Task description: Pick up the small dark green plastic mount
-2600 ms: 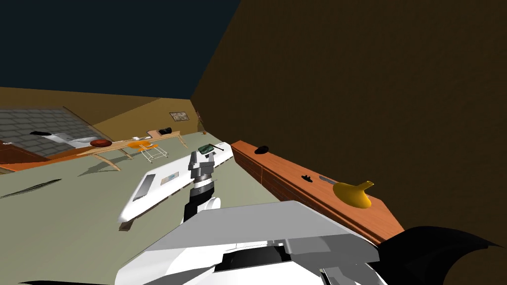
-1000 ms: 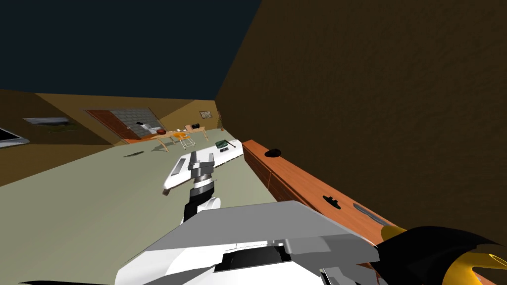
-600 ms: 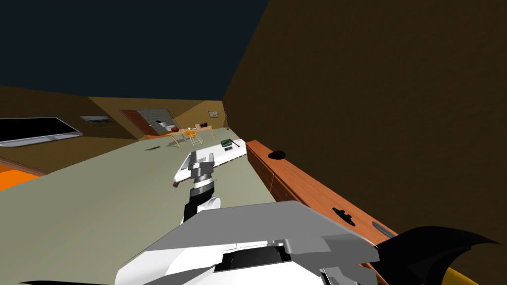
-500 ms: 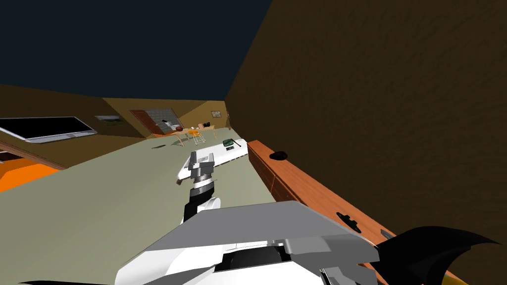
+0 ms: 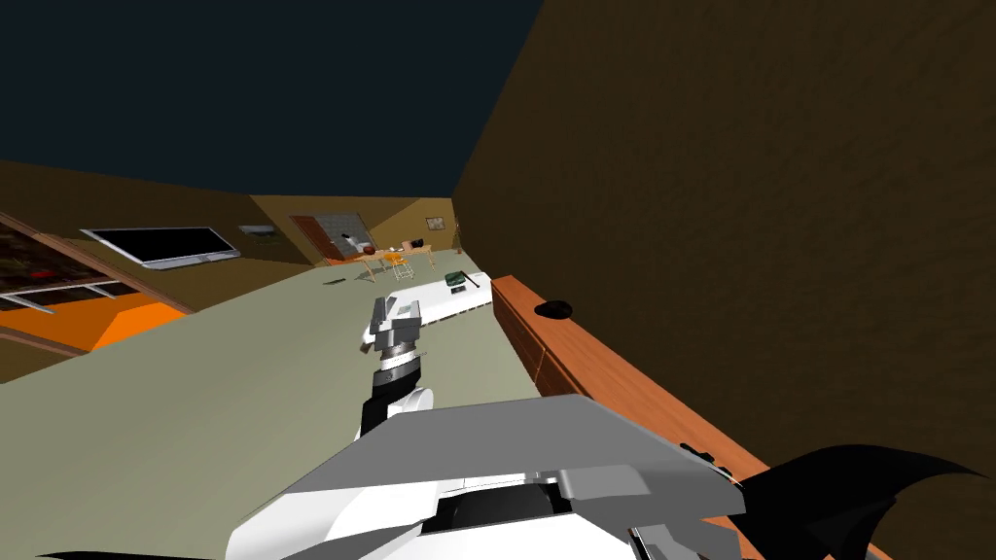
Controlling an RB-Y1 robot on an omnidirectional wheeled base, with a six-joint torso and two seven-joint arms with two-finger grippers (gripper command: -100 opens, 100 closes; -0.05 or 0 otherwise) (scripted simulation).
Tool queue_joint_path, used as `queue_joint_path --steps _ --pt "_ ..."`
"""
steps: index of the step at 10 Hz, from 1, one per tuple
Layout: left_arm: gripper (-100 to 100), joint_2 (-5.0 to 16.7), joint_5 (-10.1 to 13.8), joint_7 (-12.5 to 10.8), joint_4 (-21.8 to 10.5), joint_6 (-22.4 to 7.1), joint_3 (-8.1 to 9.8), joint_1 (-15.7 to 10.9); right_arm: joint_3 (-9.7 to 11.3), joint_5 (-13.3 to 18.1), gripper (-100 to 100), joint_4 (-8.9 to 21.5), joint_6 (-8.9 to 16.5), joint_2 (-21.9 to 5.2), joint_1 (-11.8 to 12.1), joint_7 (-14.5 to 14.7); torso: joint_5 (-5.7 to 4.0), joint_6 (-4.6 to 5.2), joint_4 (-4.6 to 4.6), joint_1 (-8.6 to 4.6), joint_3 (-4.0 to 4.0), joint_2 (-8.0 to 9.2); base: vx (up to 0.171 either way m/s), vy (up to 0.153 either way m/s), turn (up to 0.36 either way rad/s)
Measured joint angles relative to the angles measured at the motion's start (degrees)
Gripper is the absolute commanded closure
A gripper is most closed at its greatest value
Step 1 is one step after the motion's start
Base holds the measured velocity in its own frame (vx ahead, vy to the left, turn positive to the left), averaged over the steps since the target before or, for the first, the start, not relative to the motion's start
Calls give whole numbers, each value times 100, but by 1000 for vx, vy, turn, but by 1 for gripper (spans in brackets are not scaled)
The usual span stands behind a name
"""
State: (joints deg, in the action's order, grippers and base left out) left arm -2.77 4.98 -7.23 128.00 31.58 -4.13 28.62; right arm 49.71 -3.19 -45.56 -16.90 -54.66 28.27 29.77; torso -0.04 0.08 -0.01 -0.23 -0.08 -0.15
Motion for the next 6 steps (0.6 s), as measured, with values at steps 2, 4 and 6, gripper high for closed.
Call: queue_joint_path --steps 2,4,6 --pt "0 0 0 0 0 0 -1 -2 115 -17 -100 -92 248 -244 38 154 3 -9 2 2 2 3 30 -63 273" --pt "0 0 0 0 0 0 0 0 231 3 -100 290 171 -245 -46 317 -2 3 0 -2 1 2 24 -59 45" --pt "0 0 0 0 0 0 0 0 449 3 -100 356 339 -413 -165 405 -2 -4 1 -11 0 0 33 -95 198"
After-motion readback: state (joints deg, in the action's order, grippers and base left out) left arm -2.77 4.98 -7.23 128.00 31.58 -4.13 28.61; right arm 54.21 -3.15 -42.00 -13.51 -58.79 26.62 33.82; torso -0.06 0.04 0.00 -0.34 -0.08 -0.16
